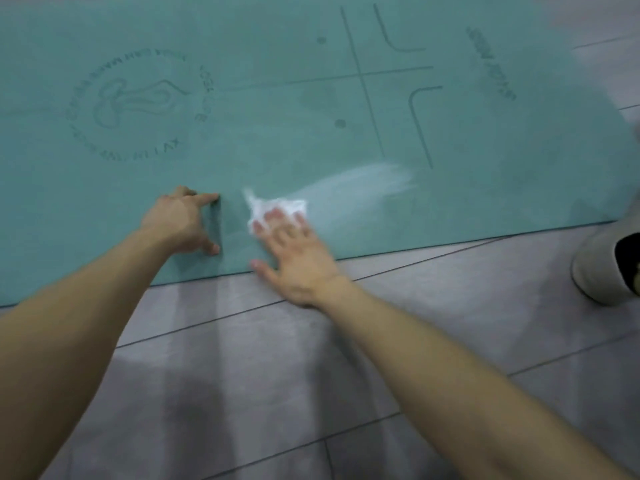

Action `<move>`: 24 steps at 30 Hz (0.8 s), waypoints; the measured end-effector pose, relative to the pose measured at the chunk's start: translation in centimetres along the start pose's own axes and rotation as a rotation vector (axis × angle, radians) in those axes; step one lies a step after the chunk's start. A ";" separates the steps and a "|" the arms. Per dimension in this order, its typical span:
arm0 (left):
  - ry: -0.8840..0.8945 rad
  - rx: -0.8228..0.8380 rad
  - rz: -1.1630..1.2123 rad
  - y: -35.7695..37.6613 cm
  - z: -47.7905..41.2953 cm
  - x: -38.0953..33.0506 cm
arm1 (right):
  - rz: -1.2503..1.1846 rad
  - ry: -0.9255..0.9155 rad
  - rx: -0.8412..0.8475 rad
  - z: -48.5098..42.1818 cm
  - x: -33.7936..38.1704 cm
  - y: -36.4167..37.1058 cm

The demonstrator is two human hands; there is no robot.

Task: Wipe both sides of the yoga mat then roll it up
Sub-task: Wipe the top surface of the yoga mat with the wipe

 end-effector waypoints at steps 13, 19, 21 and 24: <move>-0.082 0.046 0.009 -1.5 -0.2 3.9 | -0.017 0.354 -0.124 -3.6 -7.3 -0.9; -0.070 -0.004 -0.033 -1.4 -0.8 5.1 | -0.003 -0.260 -0.052 -5.3 7.5 0.6; -0.066 0.006 -0.024 -1.4 -0.8 5.0 | -0.008 -0.211 -0.089 -5.9 2.6 0.4; -0.080 0.012 -0.017 -1.8 0.1 4.5 | 0.003 0.253 -0.128 -6.6 -10.5 -1.4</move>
Point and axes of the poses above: each hand's wrist, its own z-axis away from the middle knuckle, its own y-axis out of the palm, x = y × z, the point moved 4 cm from there along -z, towards the middle knuckle, and after that the axes turned 8 degrees about z, right-handed, at the moved point
